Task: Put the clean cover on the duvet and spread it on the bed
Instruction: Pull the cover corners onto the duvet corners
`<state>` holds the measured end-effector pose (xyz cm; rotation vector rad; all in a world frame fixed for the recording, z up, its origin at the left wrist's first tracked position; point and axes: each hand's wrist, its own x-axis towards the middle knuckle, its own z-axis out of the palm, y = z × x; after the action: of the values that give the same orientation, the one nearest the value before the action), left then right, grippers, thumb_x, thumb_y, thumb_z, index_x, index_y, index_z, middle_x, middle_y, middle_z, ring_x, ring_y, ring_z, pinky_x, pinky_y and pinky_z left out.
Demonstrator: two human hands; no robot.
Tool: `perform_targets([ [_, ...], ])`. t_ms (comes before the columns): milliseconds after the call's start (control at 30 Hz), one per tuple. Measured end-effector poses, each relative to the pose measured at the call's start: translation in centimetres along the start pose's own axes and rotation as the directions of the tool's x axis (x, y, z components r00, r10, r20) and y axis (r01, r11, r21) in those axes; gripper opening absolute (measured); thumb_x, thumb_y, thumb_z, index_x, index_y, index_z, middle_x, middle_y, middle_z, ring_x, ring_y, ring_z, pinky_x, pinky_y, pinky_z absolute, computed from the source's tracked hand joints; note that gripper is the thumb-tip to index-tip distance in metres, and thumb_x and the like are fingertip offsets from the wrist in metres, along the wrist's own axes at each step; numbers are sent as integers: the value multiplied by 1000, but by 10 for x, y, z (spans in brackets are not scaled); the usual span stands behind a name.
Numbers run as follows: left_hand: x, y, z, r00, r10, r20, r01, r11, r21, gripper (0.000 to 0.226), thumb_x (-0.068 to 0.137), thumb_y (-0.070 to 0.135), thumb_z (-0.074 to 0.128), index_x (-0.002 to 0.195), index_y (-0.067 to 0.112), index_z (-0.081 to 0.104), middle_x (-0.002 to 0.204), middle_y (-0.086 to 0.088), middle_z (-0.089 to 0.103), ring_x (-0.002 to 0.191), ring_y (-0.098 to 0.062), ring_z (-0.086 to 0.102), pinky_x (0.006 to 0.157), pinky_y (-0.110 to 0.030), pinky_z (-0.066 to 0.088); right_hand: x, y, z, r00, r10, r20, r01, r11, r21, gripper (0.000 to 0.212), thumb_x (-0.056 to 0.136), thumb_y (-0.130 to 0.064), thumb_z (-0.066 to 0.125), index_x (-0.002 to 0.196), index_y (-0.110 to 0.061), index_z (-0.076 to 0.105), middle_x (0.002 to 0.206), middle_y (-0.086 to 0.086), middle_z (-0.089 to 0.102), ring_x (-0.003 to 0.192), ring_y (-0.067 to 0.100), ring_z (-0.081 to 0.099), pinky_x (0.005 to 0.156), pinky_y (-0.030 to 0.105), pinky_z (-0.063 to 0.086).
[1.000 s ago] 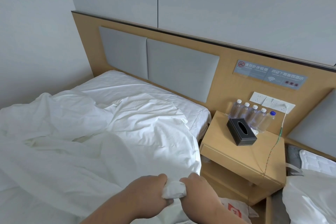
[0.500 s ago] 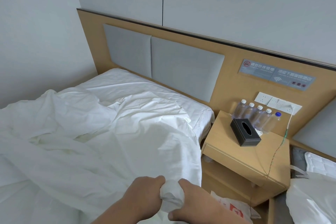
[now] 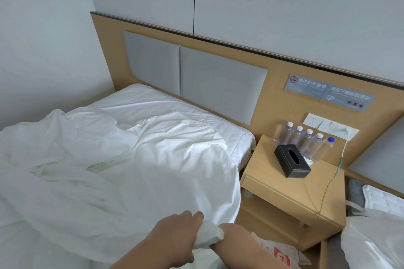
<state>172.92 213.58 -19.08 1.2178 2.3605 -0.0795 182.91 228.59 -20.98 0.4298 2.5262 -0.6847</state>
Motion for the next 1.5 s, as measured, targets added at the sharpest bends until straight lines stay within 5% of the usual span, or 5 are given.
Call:
perform_targets([
  [333,12,-14,20,1000,27,-7,-28,983,-181,7,86,26,36,92,26,37,77,8,44,86,-26,49,79,-36,41,-12,8,-4,999,53,9,-53,985,164,50,60,-69,65,93,-38,43,89,-18,53,81,1,52,67,23,40],
  [533,6,-2,-13,995,37,94,-22,988,-155,54,64,72,65,89,31,40,78,13,46,81,-17,49,63,-34,34,-1,10,-4,990,143,-22,-144,984,-107,34,84,-28,50,118,-30,56,116,-5,63,111,22,62,85,35,50],
  [1033,4,-7,11,978,-36,-204,1,985,-172,31,83,24,37,111,35,38,90,8,45,84,-20,46,66,-34,39,-25,-5,-20,994,-67,-82,95,909,406,27,68,-49,71,77,-36,50,85,-17,52,78,-2,51,64,13,39],
  [1167,5,-10,11,983,-21,-180,-17,978,-209,4,82,29,32,85,27,33,73,7,44,79,-22,49,57,-32,28,-21,0,-18,999,-10,-42,21,965,263,37,63,-49,69,86,-36,43,95,-11,55,84,8,54,65,23,39],
  [1500,-7,-6,-29,993,21,113,-4,989,-151,60,61,68,73,93,33,35,84,14,48,80,-13,51,62,-32,36,15,6,-3,997,34,-66,-39,996,-78,29,85,-33,40,104,-30,62,111,-6,62,102,16,61,84,35,51],
])
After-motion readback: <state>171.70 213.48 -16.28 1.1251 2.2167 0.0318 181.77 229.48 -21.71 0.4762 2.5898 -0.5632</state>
